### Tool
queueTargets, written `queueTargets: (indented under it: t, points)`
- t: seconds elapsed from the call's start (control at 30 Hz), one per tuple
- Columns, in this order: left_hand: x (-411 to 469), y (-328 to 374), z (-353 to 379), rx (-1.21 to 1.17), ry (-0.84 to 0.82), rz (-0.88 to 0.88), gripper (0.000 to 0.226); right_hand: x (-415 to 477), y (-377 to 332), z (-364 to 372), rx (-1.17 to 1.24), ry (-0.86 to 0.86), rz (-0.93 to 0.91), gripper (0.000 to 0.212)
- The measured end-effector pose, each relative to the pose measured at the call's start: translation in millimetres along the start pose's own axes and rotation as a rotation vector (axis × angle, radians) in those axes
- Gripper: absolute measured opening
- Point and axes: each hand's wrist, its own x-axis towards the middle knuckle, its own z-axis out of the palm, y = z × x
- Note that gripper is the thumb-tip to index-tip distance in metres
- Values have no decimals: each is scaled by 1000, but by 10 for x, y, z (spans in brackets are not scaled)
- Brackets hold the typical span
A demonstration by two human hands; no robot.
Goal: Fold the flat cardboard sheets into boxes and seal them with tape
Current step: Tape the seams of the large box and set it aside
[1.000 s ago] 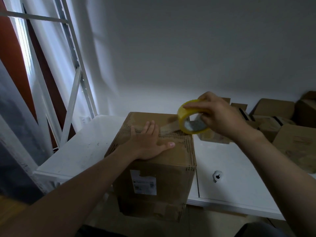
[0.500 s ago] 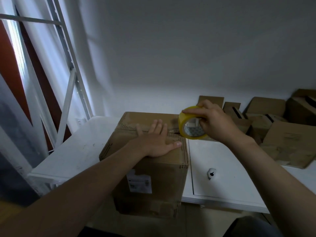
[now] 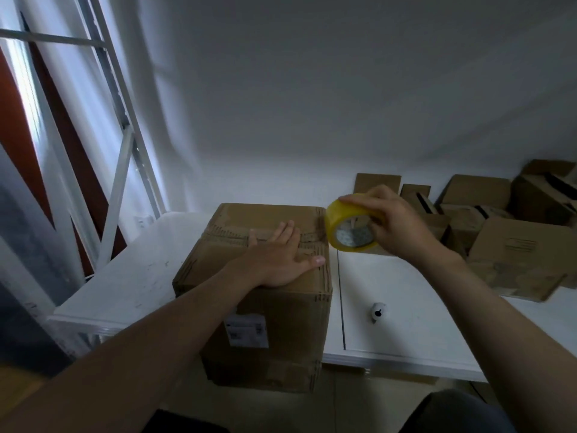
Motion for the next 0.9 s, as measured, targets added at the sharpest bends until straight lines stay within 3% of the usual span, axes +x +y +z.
queueTargets:
  t: [0.27,0.47,0.63,0.9]
  points:
    - [17,2,1,7,8,-20,95,-230,221,154,3,-65,24,79]
    - [98,213,-32,-62,-64,-29,108,-328,271,297,91,-17,43,83]
    - [182,276,-87,-44,-99,40,92,-432,251,347,60,-38,31,86]
    - [257,18,-272,66,-126,199,80,-450,57,439,25,113,78,83]
